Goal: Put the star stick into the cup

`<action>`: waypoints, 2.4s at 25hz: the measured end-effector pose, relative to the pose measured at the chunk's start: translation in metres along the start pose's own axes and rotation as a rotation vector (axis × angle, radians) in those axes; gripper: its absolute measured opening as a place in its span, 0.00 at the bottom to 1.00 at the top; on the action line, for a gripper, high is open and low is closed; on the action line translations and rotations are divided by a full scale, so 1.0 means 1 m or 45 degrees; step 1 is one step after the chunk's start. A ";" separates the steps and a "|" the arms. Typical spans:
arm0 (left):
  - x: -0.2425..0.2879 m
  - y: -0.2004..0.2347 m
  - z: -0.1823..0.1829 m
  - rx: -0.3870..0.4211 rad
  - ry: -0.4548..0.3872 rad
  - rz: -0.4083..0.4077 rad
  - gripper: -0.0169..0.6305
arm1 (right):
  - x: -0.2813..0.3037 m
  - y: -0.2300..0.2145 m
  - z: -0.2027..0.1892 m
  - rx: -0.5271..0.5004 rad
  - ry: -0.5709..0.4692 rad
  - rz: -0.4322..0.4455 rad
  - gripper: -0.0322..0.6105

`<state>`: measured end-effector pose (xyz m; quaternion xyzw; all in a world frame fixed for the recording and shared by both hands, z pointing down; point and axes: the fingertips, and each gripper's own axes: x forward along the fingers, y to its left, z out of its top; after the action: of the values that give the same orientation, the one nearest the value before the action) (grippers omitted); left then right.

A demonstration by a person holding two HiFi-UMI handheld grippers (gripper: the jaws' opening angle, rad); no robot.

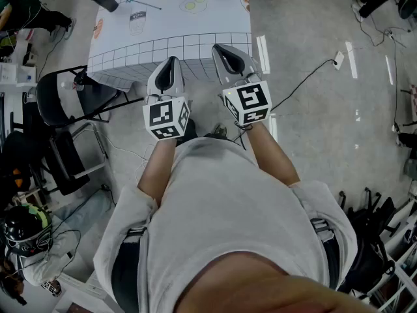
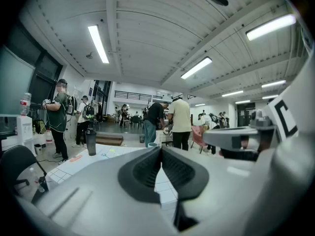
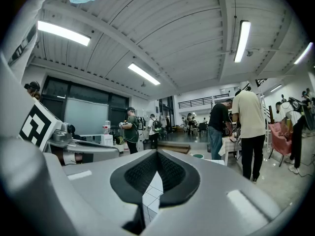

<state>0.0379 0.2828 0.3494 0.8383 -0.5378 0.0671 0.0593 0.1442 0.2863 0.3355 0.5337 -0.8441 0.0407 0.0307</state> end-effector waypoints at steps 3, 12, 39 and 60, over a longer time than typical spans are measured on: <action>0.011 0.008 -0.001 0.002 0.007 -0.007 0.03 | 0.014 0.004 -0.003 -0.001 0.016 0.015 0.05; 0.079 0.060 -0.009 -0.042 0.038 -0.024 0.03 | 0.098 -0.008 -0.022 0.007 0.131 0.045 0.05; 0.294 0.303 -0.051 -0.196 0.320 -0.097 0.03 | 0.462 -0.004 -0.076 -0.109 0.726 0.297 0.05; 0.372 0.364 -0.120 -0.344 0.526 0.023 0.03 | 0.604 -0.046 -0.168 -0.133 0.964 0.375 0.05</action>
<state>-0.1455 -0.1798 0.5426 0.7863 -0.5260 0.1650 0.2789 -0.0719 -0.2591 0.5619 0.3521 -0.8416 0.1953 0.3599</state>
